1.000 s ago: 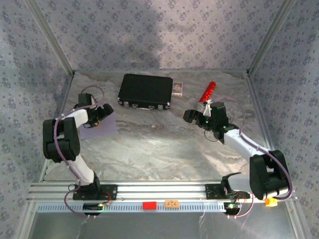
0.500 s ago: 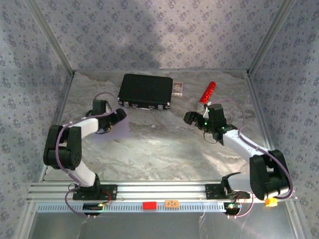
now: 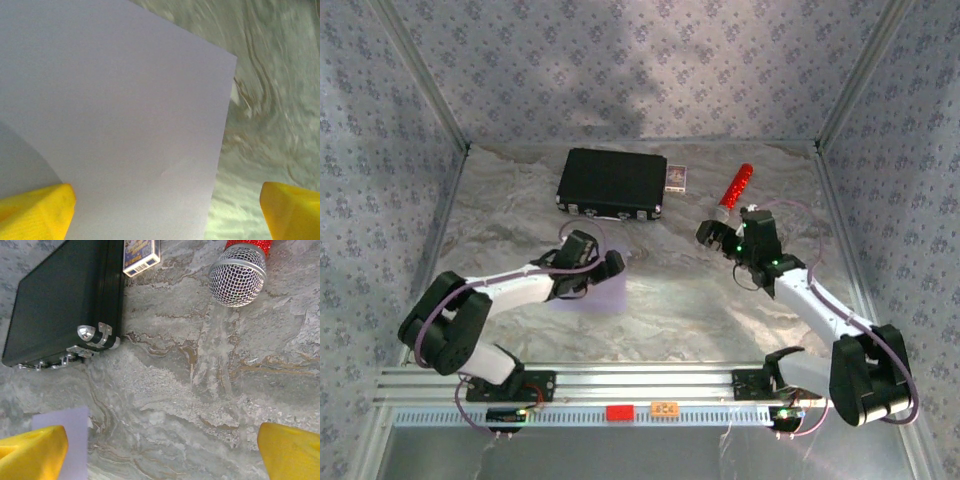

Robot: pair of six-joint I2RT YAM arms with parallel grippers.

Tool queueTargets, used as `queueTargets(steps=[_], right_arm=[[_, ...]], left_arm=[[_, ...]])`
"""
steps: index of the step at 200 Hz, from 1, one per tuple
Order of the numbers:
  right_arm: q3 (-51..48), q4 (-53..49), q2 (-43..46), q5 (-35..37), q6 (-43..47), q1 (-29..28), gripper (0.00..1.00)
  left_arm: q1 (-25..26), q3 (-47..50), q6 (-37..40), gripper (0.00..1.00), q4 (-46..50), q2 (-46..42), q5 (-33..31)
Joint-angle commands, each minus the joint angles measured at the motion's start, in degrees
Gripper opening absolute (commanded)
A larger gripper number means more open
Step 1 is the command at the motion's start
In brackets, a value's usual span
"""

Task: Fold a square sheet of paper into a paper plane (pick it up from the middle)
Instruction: Move the square sheet of paper to the center of the table.

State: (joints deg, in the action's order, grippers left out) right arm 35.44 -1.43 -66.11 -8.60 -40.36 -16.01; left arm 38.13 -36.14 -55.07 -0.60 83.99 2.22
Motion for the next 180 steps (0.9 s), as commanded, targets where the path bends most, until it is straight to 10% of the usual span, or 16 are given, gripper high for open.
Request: queueTargets(steps=[1, 45, 85, 180], right_arm=[[-2.20, 1.42, 2.20, -2.47, -2.74, 1.63, 0.99], [-3.45, 4.28, 4.54, -7.06, -2.01, 2.00, 0.99], [-3.06, 5.10, 3.21, -9.12, -1.56, 0.42, 0.99], [-2.39, 6.09, 0.62, -5.08, -3.74, -2.64, 0.99]], left_arm=[[4.76, -0.98, -4.24, 0.96, 9.67, -0.79, -1.50], [4.29, -7.22, 8.04, 1.00, 20.55, -5.50, -8.80], [-5.85, -9.09, 24.41, 1.00, 21.67, -3.24, 9.05], [-10.62, -10.45, 26.27, 0.97, 21.94, 4.22, 16.35]])
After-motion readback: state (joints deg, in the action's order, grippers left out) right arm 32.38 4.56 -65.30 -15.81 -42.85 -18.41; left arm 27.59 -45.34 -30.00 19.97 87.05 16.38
